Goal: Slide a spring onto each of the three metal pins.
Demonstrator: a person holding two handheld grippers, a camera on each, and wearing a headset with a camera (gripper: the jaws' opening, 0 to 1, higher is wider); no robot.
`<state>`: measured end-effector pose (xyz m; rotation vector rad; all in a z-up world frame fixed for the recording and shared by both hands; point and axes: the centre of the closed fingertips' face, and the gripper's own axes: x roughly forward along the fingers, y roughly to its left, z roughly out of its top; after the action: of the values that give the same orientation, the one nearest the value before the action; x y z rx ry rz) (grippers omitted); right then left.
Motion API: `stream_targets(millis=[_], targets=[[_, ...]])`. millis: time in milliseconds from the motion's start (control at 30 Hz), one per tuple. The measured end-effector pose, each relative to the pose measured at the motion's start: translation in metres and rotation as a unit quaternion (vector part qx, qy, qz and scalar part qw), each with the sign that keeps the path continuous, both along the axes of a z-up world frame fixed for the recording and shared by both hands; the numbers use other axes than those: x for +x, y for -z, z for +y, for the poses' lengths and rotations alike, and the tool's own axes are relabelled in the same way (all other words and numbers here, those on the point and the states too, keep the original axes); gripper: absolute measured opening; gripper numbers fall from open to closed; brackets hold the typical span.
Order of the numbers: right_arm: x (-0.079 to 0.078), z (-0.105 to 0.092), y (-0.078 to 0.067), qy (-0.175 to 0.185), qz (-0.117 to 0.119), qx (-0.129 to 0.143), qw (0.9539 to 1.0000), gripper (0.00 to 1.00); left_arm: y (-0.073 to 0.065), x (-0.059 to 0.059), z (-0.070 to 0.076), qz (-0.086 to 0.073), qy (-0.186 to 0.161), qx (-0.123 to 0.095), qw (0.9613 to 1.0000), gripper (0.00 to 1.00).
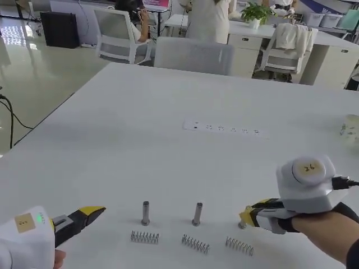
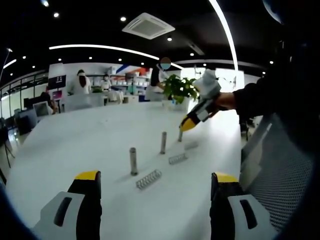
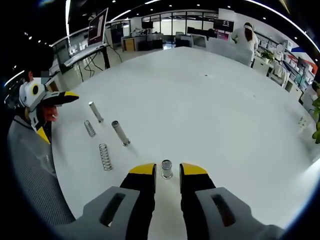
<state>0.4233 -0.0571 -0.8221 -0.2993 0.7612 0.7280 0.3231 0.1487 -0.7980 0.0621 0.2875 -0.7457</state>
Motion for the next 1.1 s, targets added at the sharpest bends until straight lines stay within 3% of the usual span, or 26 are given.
stream_targets(millis=[267,633,1100], targets=[[-0.004,-0.008,-0.001,0.001,-0.004,-0.001,1.0000,0.20,0.000,0.002,0.000,-0.001,0.000,0.000,1.0000,0.88],[-0.021,-0.014,-0.003,-0.017,-0.004,-0.008,0.9998,0.21,0.000,0.003,0.001,0.000,0.001,-0.001,1.0000,0.87],[-0.051,-0.007,0.018,-0.074,0.031,-0.028,0.9964,0.20,0.002,0.002,-0.001,0.002,0.003,-0.001,1.0000,0.87]])
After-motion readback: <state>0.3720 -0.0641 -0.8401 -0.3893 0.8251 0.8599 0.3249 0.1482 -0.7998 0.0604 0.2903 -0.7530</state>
